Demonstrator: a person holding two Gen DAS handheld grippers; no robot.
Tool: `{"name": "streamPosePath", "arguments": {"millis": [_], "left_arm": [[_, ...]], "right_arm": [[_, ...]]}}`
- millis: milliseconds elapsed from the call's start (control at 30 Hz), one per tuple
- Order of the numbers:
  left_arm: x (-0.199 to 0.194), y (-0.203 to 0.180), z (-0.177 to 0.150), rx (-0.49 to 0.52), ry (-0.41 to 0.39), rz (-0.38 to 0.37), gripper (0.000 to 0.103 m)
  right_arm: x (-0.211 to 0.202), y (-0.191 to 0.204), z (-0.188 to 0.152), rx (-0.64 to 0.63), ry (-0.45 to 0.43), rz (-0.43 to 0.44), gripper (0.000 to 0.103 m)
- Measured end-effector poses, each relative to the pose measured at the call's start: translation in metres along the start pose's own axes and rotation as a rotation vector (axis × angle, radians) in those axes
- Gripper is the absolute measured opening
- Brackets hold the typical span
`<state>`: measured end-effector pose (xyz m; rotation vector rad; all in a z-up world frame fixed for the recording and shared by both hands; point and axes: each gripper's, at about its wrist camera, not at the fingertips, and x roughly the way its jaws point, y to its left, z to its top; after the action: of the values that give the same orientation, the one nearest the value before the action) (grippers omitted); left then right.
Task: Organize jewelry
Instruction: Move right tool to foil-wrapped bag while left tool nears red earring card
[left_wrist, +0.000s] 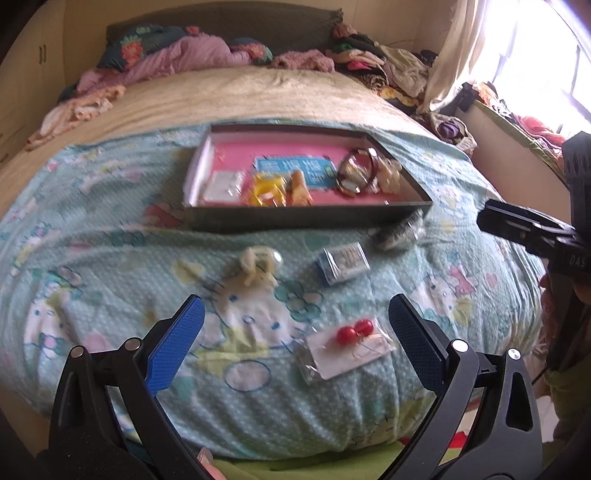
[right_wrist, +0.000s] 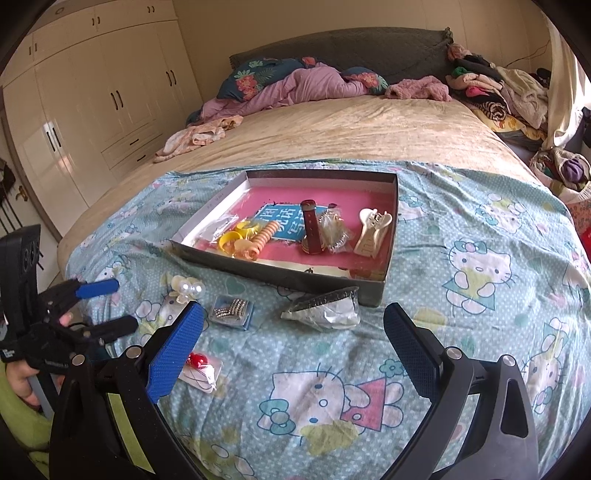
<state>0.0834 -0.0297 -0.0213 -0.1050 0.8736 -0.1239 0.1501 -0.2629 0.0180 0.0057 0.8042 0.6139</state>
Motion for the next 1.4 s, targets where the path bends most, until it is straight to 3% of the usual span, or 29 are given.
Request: {"name": "streamPosePath", "arguments": {"millis": [233,467,600,800,900,1167,1300,1400], "left_arm": [[0.034,-0.017,-0.019,-0.012,0.119,-0.073,0.093],[0.062,-0.021,-0.026,-0.057,0.195,-0.068,0.093],[0.069,-0.020,-0.025,-0.084,0.195,-0.049,0.093],[0.075,-0.030,-0.028,-0.029,0.192,0.003,0.093],[0.073,-0.037,-0.031,0.018,0.184,0.018,0.081],[0.060,-0.035,-0.029,0.014,0.135,-0.033,0.075],[0.049,-0.033,-0.026,0.012,0.100,-0.041,0.075],[0.042,-0.031,-0.025,0.011,0.080,-0.040,0.075]], "right_arm": [[0.008,-0.009,-0.006,0.023,0.025,-0.004,0.097],[0.024,-0.016,-0.013,0.039,0.064,0.001,0.097],[0.039,-0.019,-0.015,0.039,0.098,-0.002,0.097],[0.068,-0.020,-0.012,0.016,0.135,-0.018,0.097],[0.084,-0.021,-0.012,0.009,0.158,-0.026,0.097],[0.119,-0.014,-0.015,0.002,0.195,-0.044,0.097],[0.127,-0.011,-0.015,-0.014,0.172,-0.068,0.097],[0.130,-0.011,-0.017,-0.023,0.156,-0.094,0.087]]}}
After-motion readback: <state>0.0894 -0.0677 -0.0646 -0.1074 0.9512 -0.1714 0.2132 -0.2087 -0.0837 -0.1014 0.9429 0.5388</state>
